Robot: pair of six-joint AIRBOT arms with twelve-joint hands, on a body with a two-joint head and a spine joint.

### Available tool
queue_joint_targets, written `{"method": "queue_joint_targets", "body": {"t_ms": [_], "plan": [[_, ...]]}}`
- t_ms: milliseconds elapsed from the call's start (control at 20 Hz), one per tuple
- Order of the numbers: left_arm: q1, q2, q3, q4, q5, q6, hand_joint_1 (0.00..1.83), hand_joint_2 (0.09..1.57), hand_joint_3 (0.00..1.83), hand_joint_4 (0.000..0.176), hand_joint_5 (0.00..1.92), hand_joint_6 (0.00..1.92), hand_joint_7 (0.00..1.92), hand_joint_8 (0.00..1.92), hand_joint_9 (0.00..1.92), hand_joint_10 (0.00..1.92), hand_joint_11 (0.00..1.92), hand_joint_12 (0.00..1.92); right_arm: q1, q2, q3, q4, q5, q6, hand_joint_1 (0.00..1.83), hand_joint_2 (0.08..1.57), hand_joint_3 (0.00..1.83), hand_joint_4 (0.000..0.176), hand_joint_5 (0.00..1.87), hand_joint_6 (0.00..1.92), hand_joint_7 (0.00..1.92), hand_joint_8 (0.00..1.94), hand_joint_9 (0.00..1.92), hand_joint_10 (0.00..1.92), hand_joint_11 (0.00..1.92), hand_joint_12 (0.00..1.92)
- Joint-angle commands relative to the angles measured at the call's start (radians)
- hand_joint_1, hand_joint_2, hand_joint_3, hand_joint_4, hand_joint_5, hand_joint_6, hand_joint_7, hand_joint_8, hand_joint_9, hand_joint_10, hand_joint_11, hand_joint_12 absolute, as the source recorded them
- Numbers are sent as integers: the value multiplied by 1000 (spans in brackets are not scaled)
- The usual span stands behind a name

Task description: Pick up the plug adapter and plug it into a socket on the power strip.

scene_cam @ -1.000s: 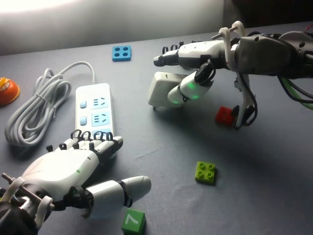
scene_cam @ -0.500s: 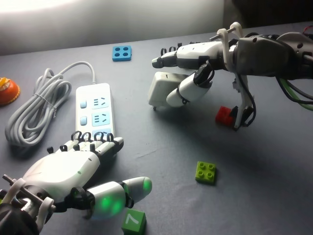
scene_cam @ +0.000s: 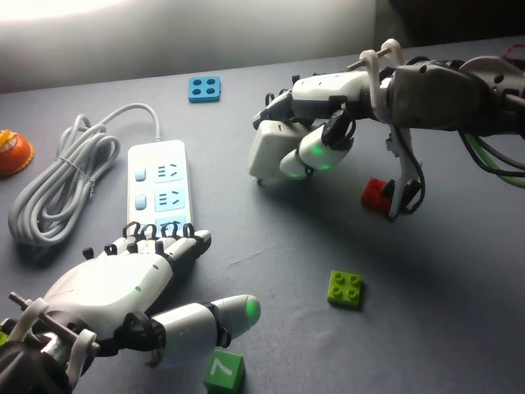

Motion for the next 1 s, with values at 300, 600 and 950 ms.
{"method": "queue_joint_targets", "body": {"t_ms": [300, 600, 950], "plan": [[-5, 4, 4, 47, -73, -9, 0, 1142, 0, 0, 109, 0, 114, 1, 108, 1, 0, 275, 8, 6, -2, 8, 100, 0, 1180, 1211, 0, 0, 706, 1221, 877, 1180, 844, 922, 685, 1553], [-6, 6, 5, 47, -72, -10, 0, 1149, 1, 0, 123, 5, 133, 6, 121, 6, 0, 284, 5, 6, -6, 8, 107, 1, 1232, 1189, 0, 0, 786, 1093, 910, 1342, 838, 1255, 743, 1646], [-7, 6, 5, 47, -72, -13, 0, 1146, 0, 0, 127, 4, 156, 7, 128, 7, 0, 270, 9, 14, -25, 8, 128, -19, 1239, 1186, 1, 0, 798, 1060, 905, 1361, 816, 1300, 737, 1631]]}}
